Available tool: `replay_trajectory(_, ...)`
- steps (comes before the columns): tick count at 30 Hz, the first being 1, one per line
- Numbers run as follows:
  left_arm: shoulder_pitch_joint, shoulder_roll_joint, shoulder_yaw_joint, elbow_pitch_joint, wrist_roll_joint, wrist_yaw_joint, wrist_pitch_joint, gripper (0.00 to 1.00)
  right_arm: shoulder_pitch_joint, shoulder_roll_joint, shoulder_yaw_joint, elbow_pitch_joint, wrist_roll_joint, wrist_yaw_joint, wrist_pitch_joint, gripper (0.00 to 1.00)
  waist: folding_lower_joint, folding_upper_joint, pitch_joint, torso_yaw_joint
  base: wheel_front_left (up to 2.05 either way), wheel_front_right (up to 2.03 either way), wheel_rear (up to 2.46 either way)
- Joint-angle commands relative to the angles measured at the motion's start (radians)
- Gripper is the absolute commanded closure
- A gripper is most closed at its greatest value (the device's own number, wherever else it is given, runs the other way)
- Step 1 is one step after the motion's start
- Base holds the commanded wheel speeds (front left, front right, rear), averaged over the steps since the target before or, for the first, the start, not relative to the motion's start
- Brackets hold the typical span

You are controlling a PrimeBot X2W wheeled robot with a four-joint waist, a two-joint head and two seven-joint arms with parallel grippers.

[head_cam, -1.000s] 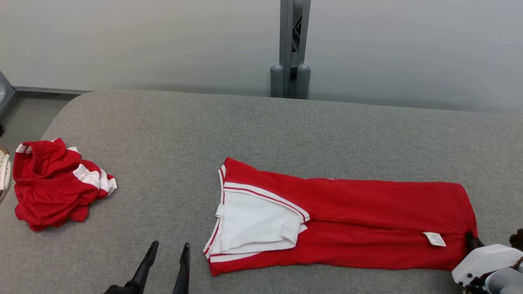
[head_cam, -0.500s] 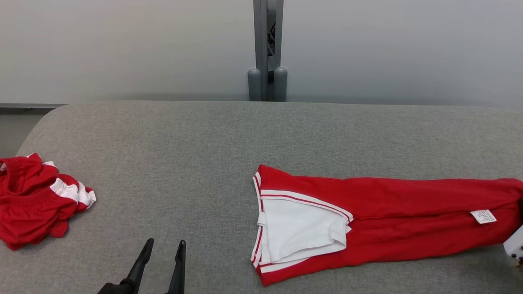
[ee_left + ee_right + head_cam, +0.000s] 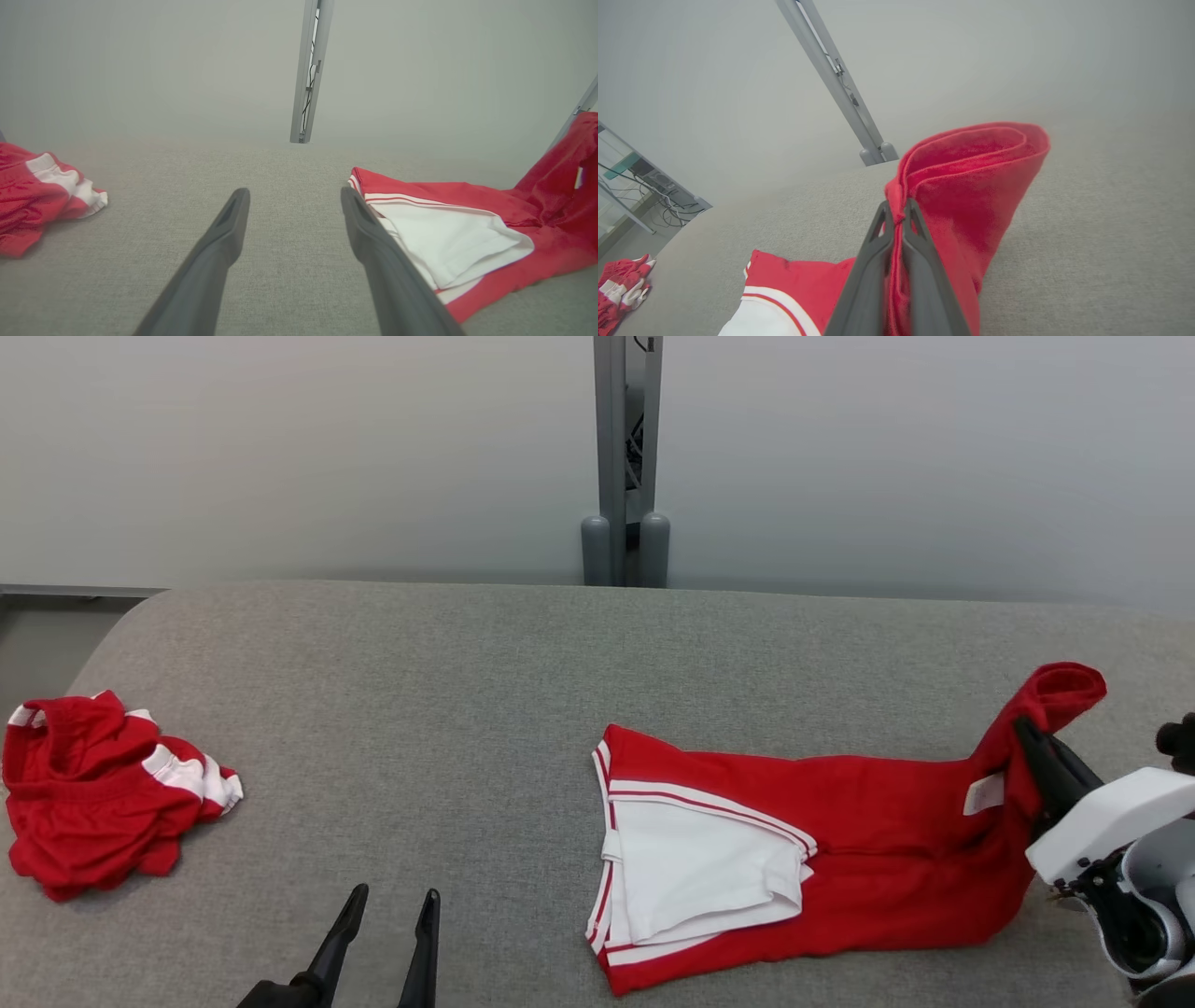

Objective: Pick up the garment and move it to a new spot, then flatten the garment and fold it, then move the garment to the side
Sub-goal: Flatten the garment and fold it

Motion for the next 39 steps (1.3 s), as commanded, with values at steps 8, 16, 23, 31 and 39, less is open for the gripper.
replay_trajectory(8,-0.021,0.004,-0.008,0.009,-0.008,0.003,-0.004,0.00,0.050,0.084,0.060,-0.187,-0.058,0.000,0.115,1.00,0.0000,-0.0001,-0.020,0.093,0.00,0.00,0.00)
replay_trajectory(16,-0.027,0.004,-0.023,0.022,-0.010,-0.003,-0.004,0.00,0.053,0.205,0.102,-0.169,-0.130,0.000,0.170,1.00,0.0000,-0.0001,-0.019,0.193,0.00,0.00,0.00)
replay_trajectory(23,-0.029,0.004,-0.023,0.031,-0.007,-0.011,-0.004,0.00,0.035,0.268,0.129,-0.064,-0.162,0.000,0.154,1.00,0.0000,-0.0001,-0.011,0.256,0.00,0.00,0.00)
replay_trajectory(31,-0.036,0.004,-0.037,0.036,-0.014,-0.009,-0.004,0.00,-0.031,0.289,0.175,0.118,-0.165,0.000,0.095,1.00,0.0000,-0.0001,0.013,0.289,0.00,0.00,0.00)
replay_trajectory(39,-0.052,0.004,-0.060,0.042,-0.025,-0.004,-0.004,0.00,-0.076,0.289,0.320,0.246,-0.044,0.000,0.033,1.00,0.0000,-0.0001,0.025,0.297,0.00,0.00,0.00)
